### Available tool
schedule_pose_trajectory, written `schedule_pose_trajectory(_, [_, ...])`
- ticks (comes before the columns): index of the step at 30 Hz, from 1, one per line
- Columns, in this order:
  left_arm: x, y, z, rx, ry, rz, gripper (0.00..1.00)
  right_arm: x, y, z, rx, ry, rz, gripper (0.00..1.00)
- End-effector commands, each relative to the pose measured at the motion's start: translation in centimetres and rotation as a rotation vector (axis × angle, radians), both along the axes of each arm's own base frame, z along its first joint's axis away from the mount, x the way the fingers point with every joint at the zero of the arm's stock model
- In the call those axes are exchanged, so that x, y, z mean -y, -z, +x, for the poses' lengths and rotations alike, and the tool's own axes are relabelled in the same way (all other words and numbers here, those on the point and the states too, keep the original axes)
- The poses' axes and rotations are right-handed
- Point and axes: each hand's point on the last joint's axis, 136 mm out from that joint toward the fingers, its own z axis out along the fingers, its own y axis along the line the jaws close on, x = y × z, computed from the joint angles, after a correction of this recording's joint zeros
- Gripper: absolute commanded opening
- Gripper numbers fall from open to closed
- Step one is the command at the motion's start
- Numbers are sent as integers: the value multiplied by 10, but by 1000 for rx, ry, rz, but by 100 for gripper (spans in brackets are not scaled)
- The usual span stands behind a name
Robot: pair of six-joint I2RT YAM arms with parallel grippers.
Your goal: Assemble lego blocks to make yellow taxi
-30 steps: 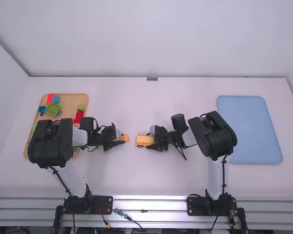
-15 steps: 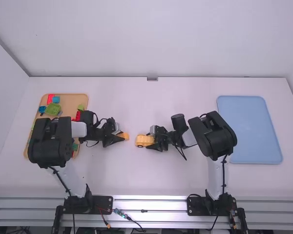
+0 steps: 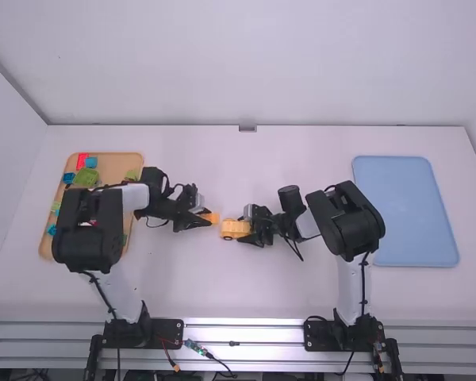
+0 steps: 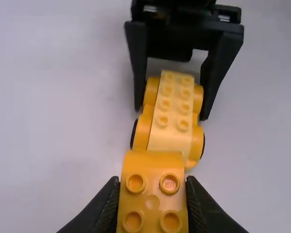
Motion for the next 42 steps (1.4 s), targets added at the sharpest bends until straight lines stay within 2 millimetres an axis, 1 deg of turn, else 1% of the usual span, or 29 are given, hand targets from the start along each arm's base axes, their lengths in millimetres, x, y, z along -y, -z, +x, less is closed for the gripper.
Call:
schedule_pose_trajectory(1, [17, -7, -2, 38, 57, -39, 2, 1, 7, -6, -34, -5, -4, 65])
schedule_pose_trajectory(3, [26, -10, -4, 51, 84, -38, 2, 1, 7, -6, -34, -5, -4, 66])
schedule_pose_trajectory(5, [28, -12, -6, 59, 94, -40, 3, 1, 7, -7, -35, -5, -4, 68])
schedule_pose_trajectory(6, [29, -15, -5, 69, 95, -39, 2, 1, 7, -6, -34, -5, -5, 69])
schedule_pose_trajectory(8, [29, -19, -5, 79, 94, -47, 2, 1, 8, -5, -31, 2, -13, 74])
schedule_pose_trajectory(9, [29, -21, -5, 82, 96, -47, 2, 2, 9, -5, -29, 5, -18, 79])
schedule_pose_trajectory(11, [33, -22, -8, 83, 108, -43, 2, 2, 10, -3, -26, 12, -25, 82])
schedule_pose_trajectory(13, [37, -22, -10, 84, 121, -41, 2, 2, 9, -4, -24, 6, -19, 82])
schedule_pose_trajectory(14, [39, -21, -11, 86, 127, -41, 2, 2, 9, -4, -24, 6, -19, 81])
schedule_pose_trajectory(15, [41, -20, -12, 91, 136, -41, 2, 2, 9, -4, -22, 7, -19, 75])
schedule_pose_trajectory(16, [45, -19, -13, 100, 143, -43, 2, 2, 9, -4, -22, 6, -18, 67])
schedule_pose_trajectory(17, [48, -18, -12, 97, 138, -44, 2, 2, 9, -4, -22, 6, -18, 61])
schedule_pose_trajectory(19, [49, -13, -8, 86, 110, -14, 2, 2, 9, -4, -24, 6, -20, 57])
schedule_pose_trajectory(20, [49, -7, -2, 73, 71, 22, 2, 2, 9, -4, -23, 6, -19, 54])
schedule_pose_trajectory(22, [51, -3, 1, 60, 47, 39, 2, 2, 9, -4, -23, 6, -19, 54])
schedule_pose_trajectory(25, [56, -1, -4, 61, 58, 37, 2, 2, 9, -4, -23, 6, -19, 54])
schedule_pose_trajectory(31, [56, -1, -5, 59, 59, 25, 2, 2, 9, -4, -21, 6, -19, 55])
schedule_pose_trajectory(35, [60, -3, -8, 56, 74, 10, 2, 1, 9, -3, -19, 5, -19, 53])
schedule_pose_trajectory(37, [65, -4, -10, 61, 88, 7, 2, 1, 8, -2, -18, 5, -18, 53])
schedule_pose_trajectory(42, [74, 0, -7, 69, 80, 45, 2, 1, 8, -2, -17, 5, -18, 54])
